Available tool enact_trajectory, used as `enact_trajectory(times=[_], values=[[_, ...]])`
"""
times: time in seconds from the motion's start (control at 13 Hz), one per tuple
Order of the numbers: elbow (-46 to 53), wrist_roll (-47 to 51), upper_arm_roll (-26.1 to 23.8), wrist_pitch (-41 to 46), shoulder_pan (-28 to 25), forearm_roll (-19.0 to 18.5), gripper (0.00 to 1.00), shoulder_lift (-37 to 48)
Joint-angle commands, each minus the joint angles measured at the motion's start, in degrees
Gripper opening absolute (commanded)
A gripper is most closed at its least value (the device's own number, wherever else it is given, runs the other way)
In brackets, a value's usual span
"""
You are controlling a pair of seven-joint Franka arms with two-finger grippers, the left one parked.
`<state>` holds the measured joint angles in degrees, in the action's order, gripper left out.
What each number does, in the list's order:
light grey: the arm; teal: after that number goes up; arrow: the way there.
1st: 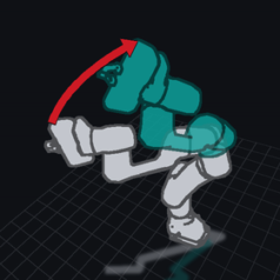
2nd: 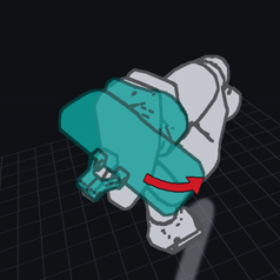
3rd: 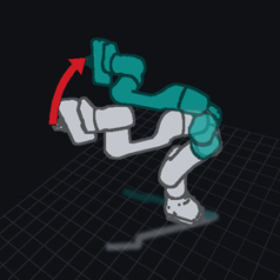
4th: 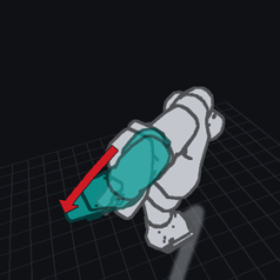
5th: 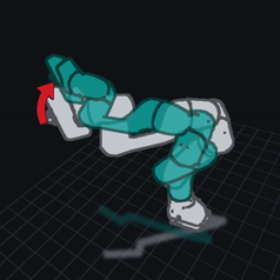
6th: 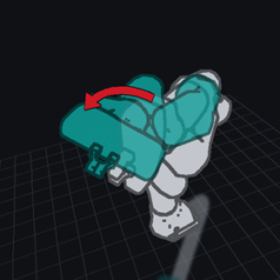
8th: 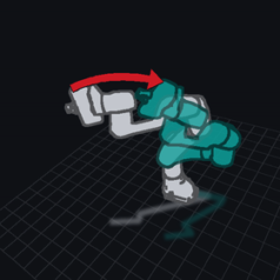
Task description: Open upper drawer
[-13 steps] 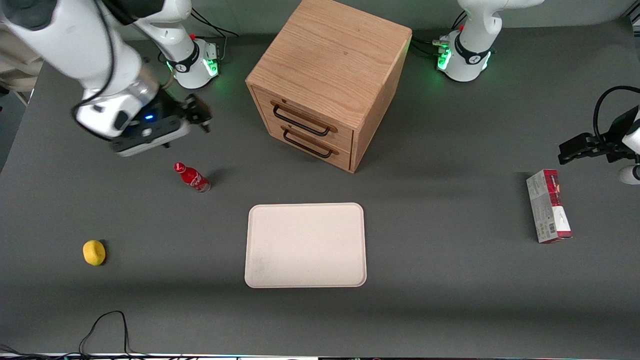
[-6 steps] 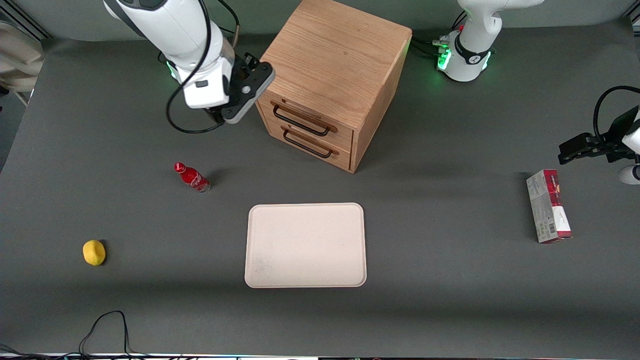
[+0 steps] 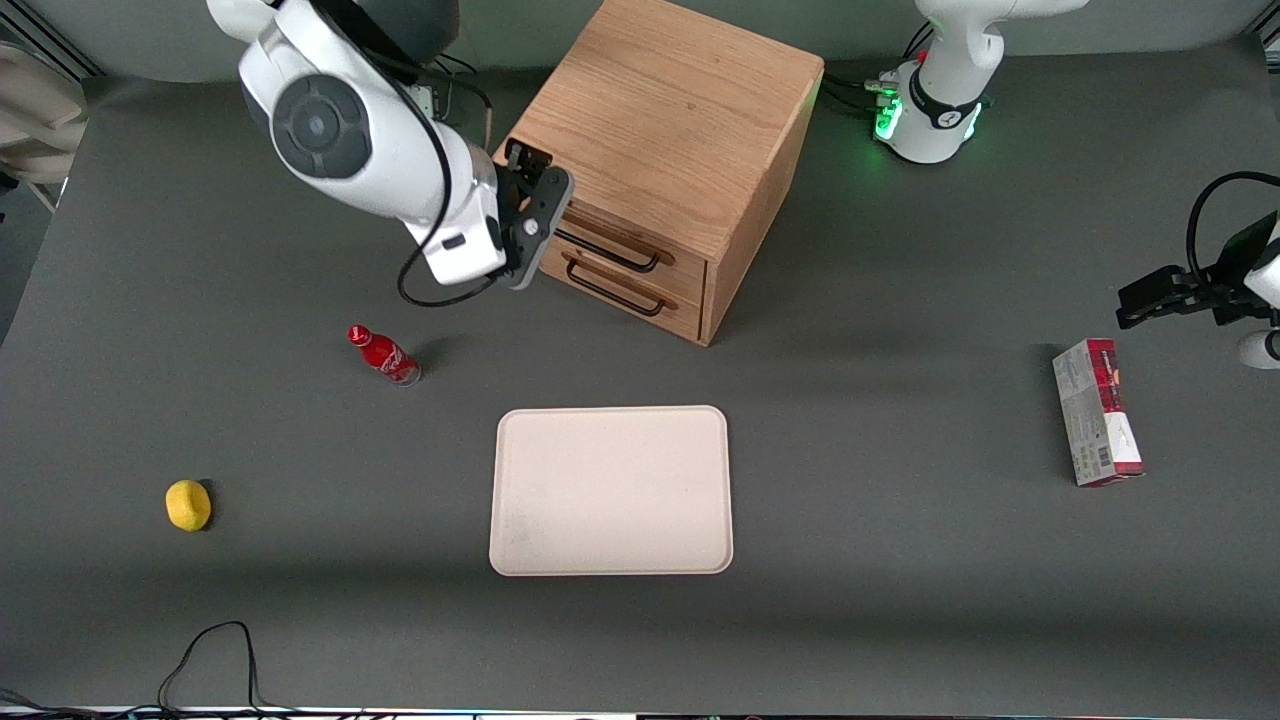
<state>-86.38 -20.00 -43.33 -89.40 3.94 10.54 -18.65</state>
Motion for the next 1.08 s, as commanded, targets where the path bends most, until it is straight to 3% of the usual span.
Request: enact_trajectory(times=[0.0,0.54,1.0], values=[[-2.2,-1.2,-0.7,-4.7,-0.5,0.4,1.0,-1.6],[-6.8,-1.2,-1.1,-12.3,-2.1,-4.5,1.0,-3.9],[-11.1,-1.1,-1.5,-17.5,-2.5,-6.4,1.0,-4.6]])
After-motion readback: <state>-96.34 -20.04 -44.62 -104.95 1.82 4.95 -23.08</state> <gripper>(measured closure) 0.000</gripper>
